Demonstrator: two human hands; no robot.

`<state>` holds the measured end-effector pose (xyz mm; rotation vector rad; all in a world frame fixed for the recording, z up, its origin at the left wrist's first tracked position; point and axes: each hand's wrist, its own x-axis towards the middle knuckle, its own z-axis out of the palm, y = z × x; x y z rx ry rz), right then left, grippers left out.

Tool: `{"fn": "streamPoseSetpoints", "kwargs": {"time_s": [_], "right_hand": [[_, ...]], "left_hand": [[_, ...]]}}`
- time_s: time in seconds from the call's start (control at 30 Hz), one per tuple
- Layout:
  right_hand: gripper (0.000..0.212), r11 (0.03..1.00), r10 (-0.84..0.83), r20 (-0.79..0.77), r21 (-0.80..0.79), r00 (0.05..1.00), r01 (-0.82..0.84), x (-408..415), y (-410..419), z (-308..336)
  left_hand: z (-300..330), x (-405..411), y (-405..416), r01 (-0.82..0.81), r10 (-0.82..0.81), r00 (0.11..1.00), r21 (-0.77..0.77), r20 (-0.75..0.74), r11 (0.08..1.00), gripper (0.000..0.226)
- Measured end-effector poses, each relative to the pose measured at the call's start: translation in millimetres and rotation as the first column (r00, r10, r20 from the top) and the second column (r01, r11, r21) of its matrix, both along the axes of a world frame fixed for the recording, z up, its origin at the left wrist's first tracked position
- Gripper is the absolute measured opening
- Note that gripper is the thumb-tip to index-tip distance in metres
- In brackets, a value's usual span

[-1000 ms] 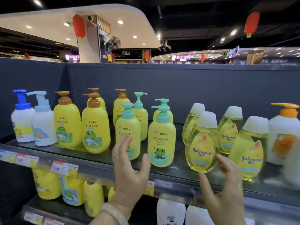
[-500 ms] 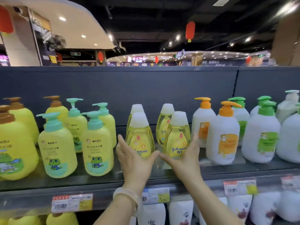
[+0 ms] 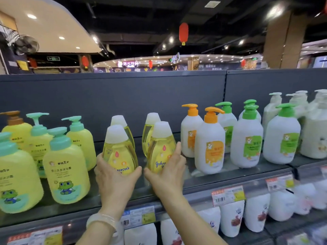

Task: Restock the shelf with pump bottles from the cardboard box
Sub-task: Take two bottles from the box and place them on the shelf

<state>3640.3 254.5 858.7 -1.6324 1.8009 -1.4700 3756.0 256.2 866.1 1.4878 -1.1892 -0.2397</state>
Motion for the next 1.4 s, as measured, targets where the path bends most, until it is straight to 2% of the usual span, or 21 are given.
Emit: {"fn": "streamPoseSetpoints", "kwargs": {"time_s": [0.13,0.23,0.27,0.33,0.37,0.43,0.5,0.57,0.67,0.77,0.87,0.93,1.0,1.07,1.13,1.17,1.27,1.4], "right_hand": [[0.127,0.999,0.043,0.013,-0.020,0.999,-0.043,-2.3,0.8,-2.4],[0.116,0.978,0.071,0.039,-0.201,0.997,-0.061,-19.2,13.8,-3.8],[0.108,0.955,0.015,0.050,-0.298,0.999,0.001,-31.4,17.8,-3.6],[0.101,0.906,-0.148,0.116,-0.381,0.982,0.182,-63.4,18.6,-4.6],[0.106,0.901,-0.217,0.138,-0.354,0.966,0.252,-80.5,15.3,-4.4],[0.121,0.940,-0.251,0.138,-0.201,0.958,0.275,-107.2,5.4,-0.9],[0.127,0.981,-0.168,0.130,-0.077,0.977,0.178,-119.1,-4.3,1.2],[0.124,0.988,-0.145,0.098,-0.041,0.985,0.150,-121.6,-8.7,0.6],[0.117,0.984,-0.176,0.080,-0.024,0.981,0.178,-123.3,-9.6,0.0],[0.118,0.986,-0.165,0.029,-0.019,0.986,0.166,-125.5,-7.2,-1.0],[0.127,0.997,-0.073,0.026,0.015,0.997,0.073,-132.2,0.3,-0.4],[0.122,0.999,-0.025,0.080,-0.035,0.996,0.028,-143.8,9.1,-1.1],[0.103,0.980,-0.058,0.185,-0.178,0.981,0.091,-162.0,19.5,0.3],[0.085,0.910,-0.213,0.265,-0.296,0.940,0.290,-185.8,22.3,3.1],[0.091,0.879,-0.349,0.265,-0.240,0.899,0.411,-210.8,14.0,9.5],[0.102,0.900,-0.360,0.236,-0.169,0.903,0.403,-220.9,6.4,10.7],[0.127,0.965,-0.257,0.173,-0.011,0.951,0.262,-233.2,-12.3,6.9],[0.117,0.959,-0.281,0.140,0.000,0.949,0.284,-235.2,-22.7,-4.3]], "left_hand": [[0.2,-0.8,0.4,0.006,-0.005,1.000,0.016,-0.026,1.000,0.117],[1.5,-2.9,6.3,-0.024,0.024,0.999,-0.007,-0.048,1.000,0.124],[0.5,-3.9,9.2,-0.031,0.028,0.998,-0.054,-0.054,0.998,0.122],[-2.8,-10.0,18.8,0.006,-0.006,1.000,-0.273,0.000,0.962,0.112],[-5.3,-16.8,24.2,0.066,-0.044,0.997,-0.381,0.066,0.922,0.103],[-8.7,-40.8,35.0,0.229,-0.151,0.968,-0.451,0.203,0.863,0.087],[-12.7,-70.5,39.4,0.423,-0.327,0.899,-0.389,0.291,0.819,0.080],[-12.6,-99.2,41.3,0.544,-0.457,0.827,-0.263,0.328,0.797,0.078],[-16.0,-129.3,35.0,0.574,-0.545,0.811,-0.111,0.212,0.811,0.085],[-14.8,-141.8,29.1,0.570,-0.572,0.815,0.045,0.092,0.820,0.087],[-14.2,-146.7,28.1,0.584,-0.588,0.808,0.086,0.039,0.807,0.087],[-13.3,-149.4,27.7,0.580,-0.583,0.812,0.084,0.016,0.810,0.089],[-10.1,-152.9,25.7,0.564,-0.567,0.824,0.076,0.010,0.822,0.095],[-6.0,-159.6,22.7,0.544,-0.549,0.835,0.093,0.041,0.834,0.102],[-3.1,-168.4,18.4,0.538,-0.548,0.835,0.134,0.050,0.832,0.106],[-2.6,-172.5,14.9,0.537,-0.548,0.835,0.150,0.040,0.830,0.108],[-4.2,-179.5,3.9,0.513,-0.520,0.854,0.162,-0.003,0.843,0.102],[-9.7,-183.3,-5.1,0.460,-0.474,0.880,0.183,0.038,0.869,0.077]]}}
